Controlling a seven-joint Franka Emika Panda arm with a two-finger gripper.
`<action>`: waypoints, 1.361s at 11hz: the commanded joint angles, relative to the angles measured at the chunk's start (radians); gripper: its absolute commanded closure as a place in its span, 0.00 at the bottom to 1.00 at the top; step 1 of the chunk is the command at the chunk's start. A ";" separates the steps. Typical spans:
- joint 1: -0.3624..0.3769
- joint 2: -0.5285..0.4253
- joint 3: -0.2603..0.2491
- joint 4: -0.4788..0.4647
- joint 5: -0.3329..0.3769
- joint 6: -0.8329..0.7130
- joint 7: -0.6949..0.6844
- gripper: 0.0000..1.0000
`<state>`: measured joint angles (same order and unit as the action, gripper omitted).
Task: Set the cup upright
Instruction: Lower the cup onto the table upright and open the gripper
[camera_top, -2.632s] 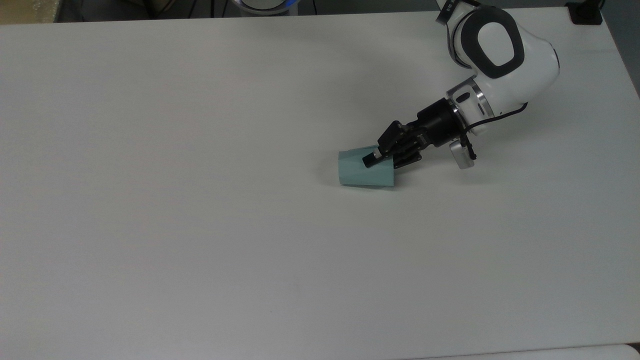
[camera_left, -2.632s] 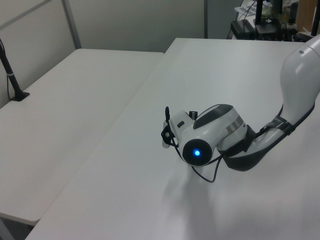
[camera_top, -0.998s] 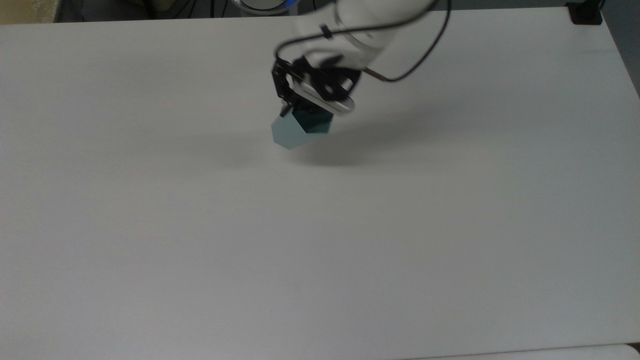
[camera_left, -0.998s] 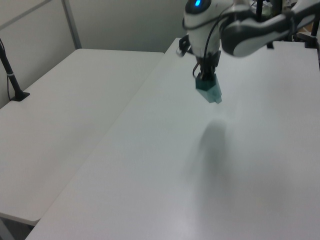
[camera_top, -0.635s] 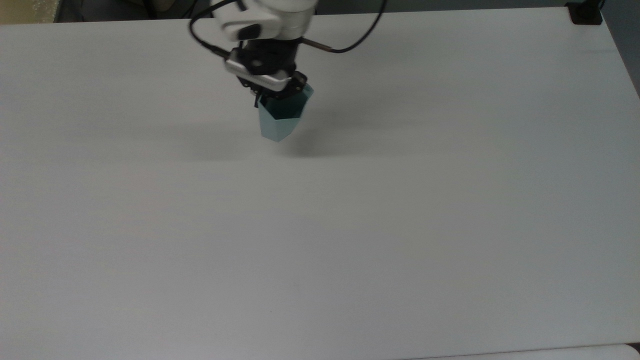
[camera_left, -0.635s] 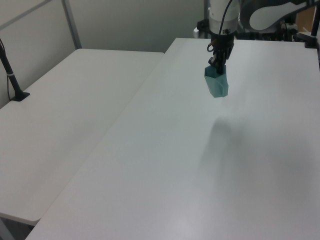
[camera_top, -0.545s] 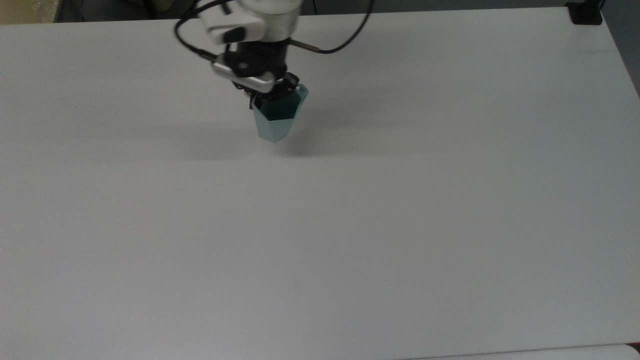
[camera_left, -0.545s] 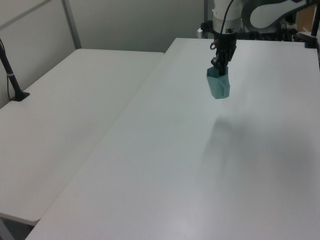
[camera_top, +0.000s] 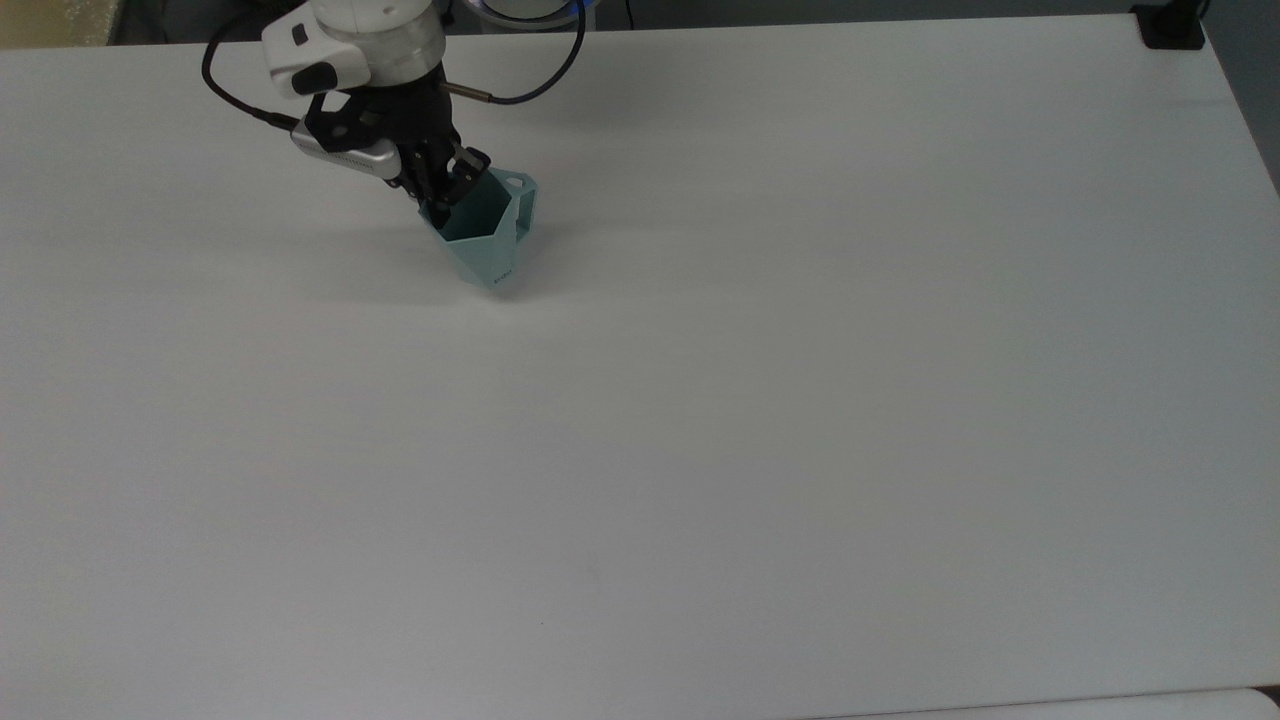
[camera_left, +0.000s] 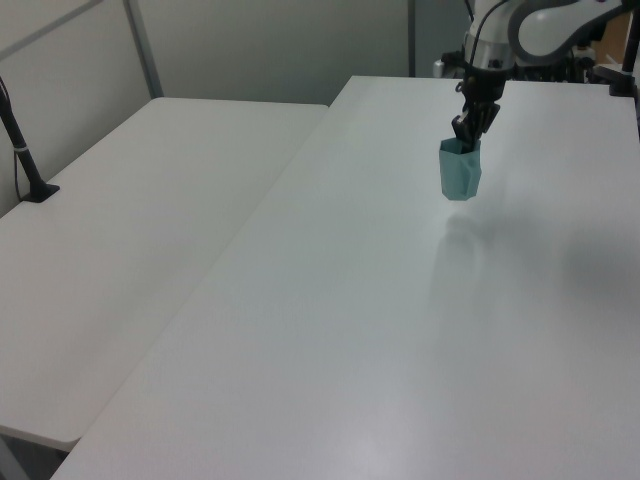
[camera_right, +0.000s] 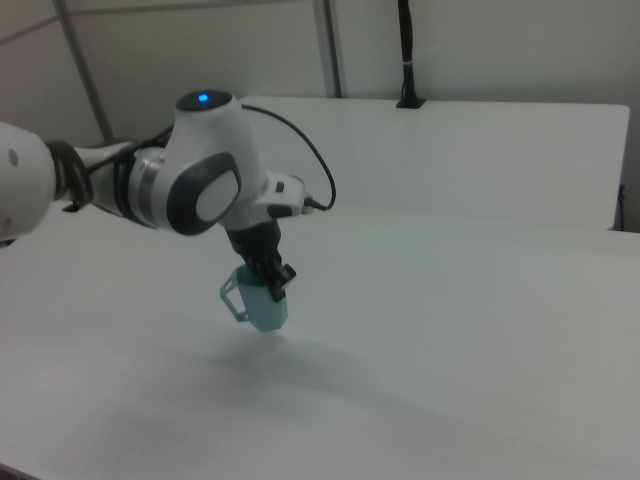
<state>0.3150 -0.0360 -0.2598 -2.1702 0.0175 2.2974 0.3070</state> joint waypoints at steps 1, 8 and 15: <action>0.006 -0.007 -0.009 -0.088 0.030 0.122 -0.029 1.00; 0.016 0.039 -0.007 -0.065 0.053 0.105 -0.032 0.48; 0.018 -0.019 -0.009 0.260 0.053 -0.335 -0.080 0.00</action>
<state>0.3218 -0.0349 -0.2608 -2.0542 0.0409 2.0864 0.2565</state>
